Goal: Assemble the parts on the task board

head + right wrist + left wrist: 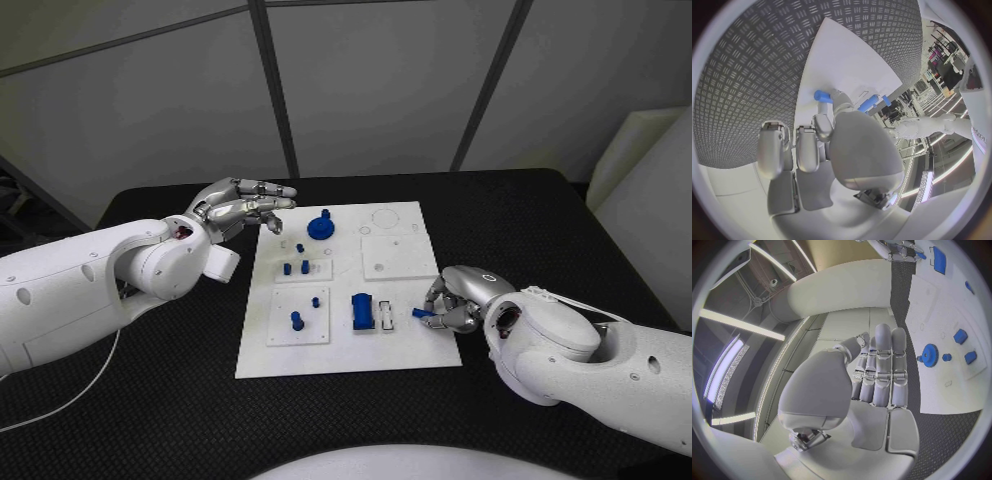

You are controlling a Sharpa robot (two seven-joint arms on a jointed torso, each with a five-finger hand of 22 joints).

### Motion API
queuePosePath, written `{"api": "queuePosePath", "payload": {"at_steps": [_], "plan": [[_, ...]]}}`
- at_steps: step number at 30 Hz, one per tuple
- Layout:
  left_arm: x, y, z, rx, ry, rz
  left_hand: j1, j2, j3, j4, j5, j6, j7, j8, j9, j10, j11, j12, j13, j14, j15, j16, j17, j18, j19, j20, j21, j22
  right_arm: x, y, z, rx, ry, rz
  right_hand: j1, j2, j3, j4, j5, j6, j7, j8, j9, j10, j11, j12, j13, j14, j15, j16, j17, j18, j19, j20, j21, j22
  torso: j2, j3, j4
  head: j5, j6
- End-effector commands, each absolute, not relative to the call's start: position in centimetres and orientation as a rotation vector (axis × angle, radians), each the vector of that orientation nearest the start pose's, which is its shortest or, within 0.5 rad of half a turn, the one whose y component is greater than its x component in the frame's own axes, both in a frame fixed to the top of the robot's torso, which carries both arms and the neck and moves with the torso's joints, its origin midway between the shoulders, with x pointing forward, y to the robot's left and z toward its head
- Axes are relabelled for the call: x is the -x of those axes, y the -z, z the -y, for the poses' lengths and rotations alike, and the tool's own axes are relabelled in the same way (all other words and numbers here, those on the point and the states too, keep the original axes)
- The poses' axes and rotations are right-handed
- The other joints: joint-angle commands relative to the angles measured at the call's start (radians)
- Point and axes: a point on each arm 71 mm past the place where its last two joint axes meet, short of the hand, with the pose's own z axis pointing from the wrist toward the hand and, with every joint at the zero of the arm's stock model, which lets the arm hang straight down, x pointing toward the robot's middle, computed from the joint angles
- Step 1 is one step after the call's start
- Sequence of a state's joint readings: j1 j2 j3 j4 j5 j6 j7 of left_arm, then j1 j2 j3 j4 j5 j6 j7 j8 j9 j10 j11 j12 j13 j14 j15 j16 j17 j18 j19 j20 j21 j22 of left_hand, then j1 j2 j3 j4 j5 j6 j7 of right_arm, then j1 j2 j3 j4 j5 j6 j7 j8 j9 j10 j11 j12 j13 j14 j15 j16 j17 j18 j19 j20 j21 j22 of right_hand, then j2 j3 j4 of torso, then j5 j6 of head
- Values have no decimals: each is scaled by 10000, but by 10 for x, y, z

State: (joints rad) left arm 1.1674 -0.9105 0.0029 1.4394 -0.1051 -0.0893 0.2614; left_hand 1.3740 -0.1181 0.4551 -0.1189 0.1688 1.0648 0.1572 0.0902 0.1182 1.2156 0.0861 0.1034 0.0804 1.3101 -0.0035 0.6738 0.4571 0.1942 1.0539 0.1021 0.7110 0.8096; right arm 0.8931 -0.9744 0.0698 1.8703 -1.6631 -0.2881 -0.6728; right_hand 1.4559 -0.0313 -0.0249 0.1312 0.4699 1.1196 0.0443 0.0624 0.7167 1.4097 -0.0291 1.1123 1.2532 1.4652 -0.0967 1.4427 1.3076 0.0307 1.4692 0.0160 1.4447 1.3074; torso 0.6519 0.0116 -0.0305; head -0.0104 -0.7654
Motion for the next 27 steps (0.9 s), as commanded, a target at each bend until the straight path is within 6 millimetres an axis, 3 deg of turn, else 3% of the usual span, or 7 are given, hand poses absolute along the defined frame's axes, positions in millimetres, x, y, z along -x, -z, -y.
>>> {"api": "queuePosePath", "payload": {"at_steps": [1,6,13,27], "plan": [[-496,189,-256,10763,15361,-15932,-28,67,-7,-35,43,-9,36,-63,-7,-50,25,-49,12,-22,23,-39,-8,-110,-51,-1,-38,8,-376,250,197,-1494,-3407,-19277,174,502,202,-156,605,-50,-38,27,37,92,-51,50,7,585,-18,34,277,24,376,-22,75,1382,-8,-3,-8,9,27],[-496,189,-256,10762,15371,-15939,-28,67,-7,-35,43,-9,36,-63,-7,-50,25,-49,12,-22,23,-39,-8,-110,-51,-1,-38,8,-371,243,192,-2044,-4116,-18904,-42,432,208,-110,882,-19,-58,47,56,133,-65,106,52,594,-29,54,317,3,422,-28,154,1469,1,-14,16,-3,68],[-496,189,-256,10764,15367,-15936,-28,67,-7,-35,43,-9,36,-63,-7,-50,25,-49,12,-22,23,-39,-8,-110,-51,-1,-38,8,-365,234,180,-2617,-5057,-18414,-276,368,195,-7,955,58,-95,60,65,181,-94,163,96,606,-47,77,362,-21,473,-42,243,1565,13,-10,15,18,84],[-496,189,-255,10761,15387,-15968,-3,67,3,-67,114,-3,40,-67,-6,-48,28,-50,14,-24,20,-48,-7,-110,-50,-6,-32,22,-371,247,168,-3361,-5367,-19459,-858,382,197,471,937,196,-148,55,37,300,-139,348,236,625,-80,119,441,-28,490,-72,268,1597,12,-9,10,68,56]]}}
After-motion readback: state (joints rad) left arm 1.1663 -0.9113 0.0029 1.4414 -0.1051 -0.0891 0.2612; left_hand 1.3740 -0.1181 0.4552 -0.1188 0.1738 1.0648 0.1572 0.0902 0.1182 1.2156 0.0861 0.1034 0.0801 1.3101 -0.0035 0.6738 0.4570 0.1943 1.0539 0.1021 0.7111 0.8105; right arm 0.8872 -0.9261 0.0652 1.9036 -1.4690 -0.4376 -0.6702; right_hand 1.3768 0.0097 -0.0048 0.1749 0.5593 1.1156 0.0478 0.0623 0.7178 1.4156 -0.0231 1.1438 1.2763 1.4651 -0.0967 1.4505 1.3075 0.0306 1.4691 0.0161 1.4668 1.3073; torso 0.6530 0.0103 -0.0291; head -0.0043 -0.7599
